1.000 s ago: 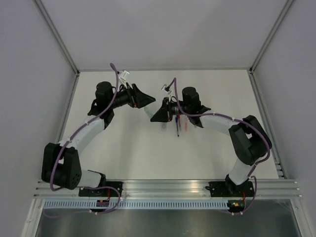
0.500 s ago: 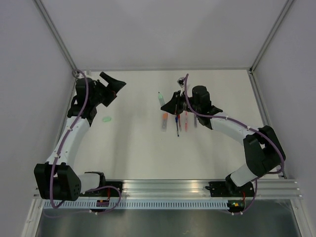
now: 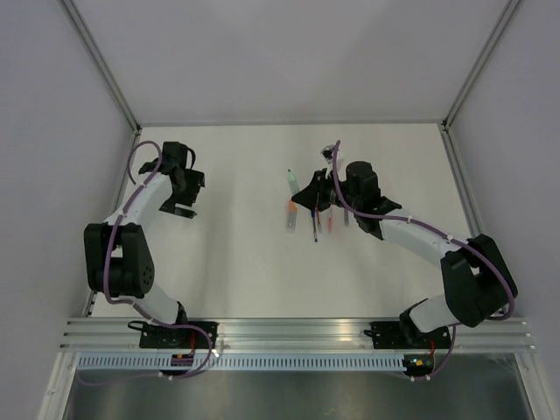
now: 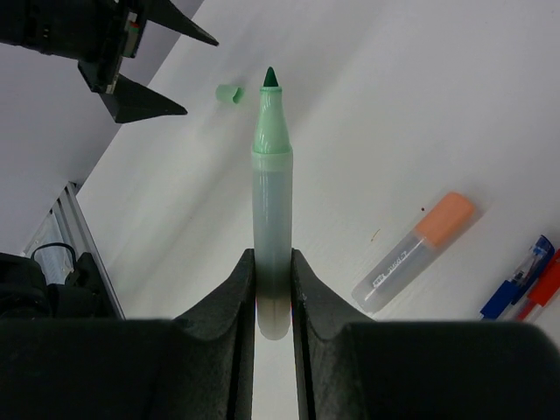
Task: Insert the pens into the pen caps
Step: Insert the pen cap onto the pen.
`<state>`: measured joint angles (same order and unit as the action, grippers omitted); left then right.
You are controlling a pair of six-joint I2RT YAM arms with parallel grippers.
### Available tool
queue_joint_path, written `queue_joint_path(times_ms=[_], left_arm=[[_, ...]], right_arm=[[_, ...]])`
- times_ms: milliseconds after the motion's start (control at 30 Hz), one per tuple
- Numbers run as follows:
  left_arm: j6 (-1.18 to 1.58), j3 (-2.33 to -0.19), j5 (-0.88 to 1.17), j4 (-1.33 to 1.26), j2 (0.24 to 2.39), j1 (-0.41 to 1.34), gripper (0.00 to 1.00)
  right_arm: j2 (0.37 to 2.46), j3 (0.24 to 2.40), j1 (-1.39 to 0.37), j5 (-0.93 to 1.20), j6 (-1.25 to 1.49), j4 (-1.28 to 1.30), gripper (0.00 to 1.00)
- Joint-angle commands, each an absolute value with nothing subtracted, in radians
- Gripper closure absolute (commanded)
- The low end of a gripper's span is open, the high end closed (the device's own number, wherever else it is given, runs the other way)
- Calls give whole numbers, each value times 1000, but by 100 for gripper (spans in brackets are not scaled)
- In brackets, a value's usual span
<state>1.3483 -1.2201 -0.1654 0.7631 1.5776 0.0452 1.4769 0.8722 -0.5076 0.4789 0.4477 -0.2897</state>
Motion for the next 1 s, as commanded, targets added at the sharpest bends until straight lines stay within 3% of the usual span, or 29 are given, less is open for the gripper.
queue_joint_path(times_ms=[0,267,700,967], left_arm=[[1463,-1270,-181,859,1664,41,8],[1543,-1273,-204,853,1762,12,16],[1574,-1397,-258,879,1930,-57,16],[1612,-1420,-271,928,1985,-58,21]], right_arm=[[1404,859,-509,459,434,-330,100],[1382,854,-509,451,428,-321,100],[1430,879,-509,456,419,-314,100],[1437,884,-508,457,416,-311,100]])
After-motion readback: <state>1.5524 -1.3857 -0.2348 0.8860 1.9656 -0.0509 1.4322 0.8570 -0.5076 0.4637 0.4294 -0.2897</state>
